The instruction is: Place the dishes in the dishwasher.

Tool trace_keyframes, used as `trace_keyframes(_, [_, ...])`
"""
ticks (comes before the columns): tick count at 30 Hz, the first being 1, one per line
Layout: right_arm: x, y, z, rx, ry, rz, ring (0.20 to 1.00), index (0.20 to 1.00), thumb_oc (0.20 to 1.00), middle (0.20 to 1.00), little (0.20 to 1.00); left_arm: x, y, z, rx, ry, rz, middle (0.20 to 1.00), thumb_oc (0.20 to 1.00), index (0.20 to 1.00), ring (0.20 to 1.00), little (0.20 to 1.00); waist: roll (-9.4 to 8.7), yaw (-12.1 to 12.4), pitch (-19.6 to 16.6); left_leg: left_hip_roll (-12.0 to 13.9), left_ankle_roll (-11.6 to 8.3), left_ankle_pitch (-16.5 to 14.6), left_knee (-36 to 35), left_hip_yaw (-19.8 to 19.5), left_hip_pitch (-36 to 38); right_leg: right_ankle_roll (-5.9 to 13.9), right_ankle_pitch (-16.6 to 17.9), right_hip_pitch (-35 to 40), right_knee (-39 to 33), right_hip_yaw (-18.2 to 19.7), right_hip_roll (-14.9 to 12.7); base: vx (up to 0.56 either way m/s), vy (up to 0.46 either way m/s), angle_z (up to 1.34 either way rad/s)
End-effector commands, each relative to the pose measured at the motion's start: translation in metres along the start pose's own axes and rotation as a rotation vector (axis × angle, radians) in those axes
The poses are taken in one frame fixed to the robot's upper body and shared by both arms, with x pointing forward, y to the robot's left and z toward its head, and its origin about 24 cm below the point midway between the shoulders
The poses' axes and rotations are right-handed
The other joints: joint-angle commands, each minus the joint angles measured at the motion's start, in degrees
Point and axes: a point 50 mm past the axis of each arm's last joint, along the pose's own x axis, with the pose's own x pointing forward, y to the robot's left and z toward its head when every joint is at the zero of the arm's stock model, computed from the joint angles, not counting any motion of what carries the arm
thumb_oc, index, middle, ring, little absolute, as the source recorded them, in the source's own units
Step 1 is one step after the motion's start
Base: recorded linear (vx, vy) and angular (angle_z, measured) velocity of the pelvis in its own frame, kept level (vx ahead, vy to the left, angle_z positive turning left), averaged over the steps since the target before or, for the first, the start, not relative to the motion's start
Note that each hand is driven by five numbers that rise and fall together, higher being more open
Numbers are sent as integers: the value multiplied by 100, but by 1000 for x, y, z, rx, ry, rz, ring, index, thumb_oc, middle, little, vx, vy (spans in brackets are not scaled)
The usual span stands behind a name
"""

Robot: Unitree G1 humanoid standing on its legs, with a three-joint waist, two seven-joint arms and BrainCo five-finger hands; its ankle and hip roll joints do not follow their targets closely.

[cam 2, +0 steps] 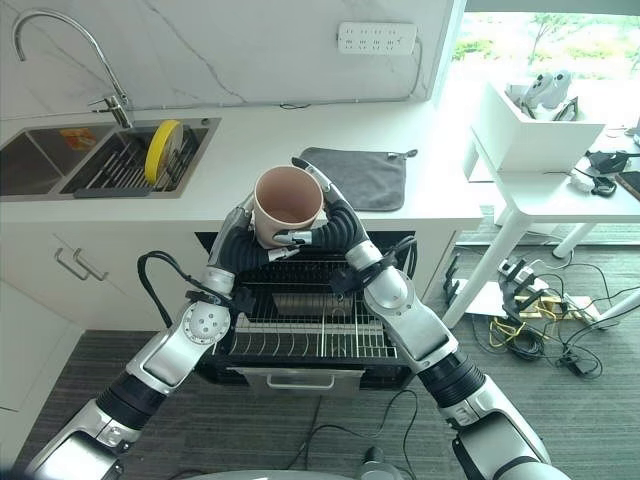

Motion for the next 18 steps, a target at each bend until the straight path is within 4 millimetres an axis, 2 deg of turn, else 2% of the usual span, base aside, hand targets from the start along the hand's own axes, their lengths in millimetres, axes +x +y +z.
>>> trace_keyframes(1, [29,15,38,22,-187,55,1000,1000,1000,1000,1000,26,-6,45,41,-269,-41,200,200,200,200,200,-265,80,-138,13,3,-354,611,83,-164,599,-691,135,589,309,-485,0,0,0])
trace_keyframes(10, [31,19,35,23,-168,82,1000,1000,1000,1000,1000,28,-6,48,50,-284,-46,200,200,200,200,200,-262,90,-129,8,7,-346,605,65,-173,592,-693,133,594,293,-490,0,0,0])
trace_keyframes(11, [31,19,35,24,-165,88,696,696,696,696,696,28,-7,49,49,-285,-48,200,200,200,200,200,-262,92,-131,9,8,-346,602,63,-172,593,-694,133,592,290,-491,0,0,0])
trace_keyframes(12, [31,20,35,24,-168,89,332,332,332,332,332,28,-7,48,49,-285,-49,200,200,200,200,200,-264,95,-130,10,7,-344,604,64,-171,591,-693,137,591,290,-490,0,0,0])
trace_keyframes(13, [31,20,35,19,-170,93,200,200,200,200,200,28,-7,48,49,-286,-51,200,200,200,200,200,-266,97,-129,11,6,-344,608,65,-173,591,-693,139,592,290,-491,0,0,0])
trace_keyframes(18, [31,23,38,-73,-212,109,200,200,200,200,200,28,-7,50,48,-300,-60,200,200,200,200,200,-266,112,-124,9,10,-350,619,56,-180,593,-697,137,603,282,-499,0,0,0])
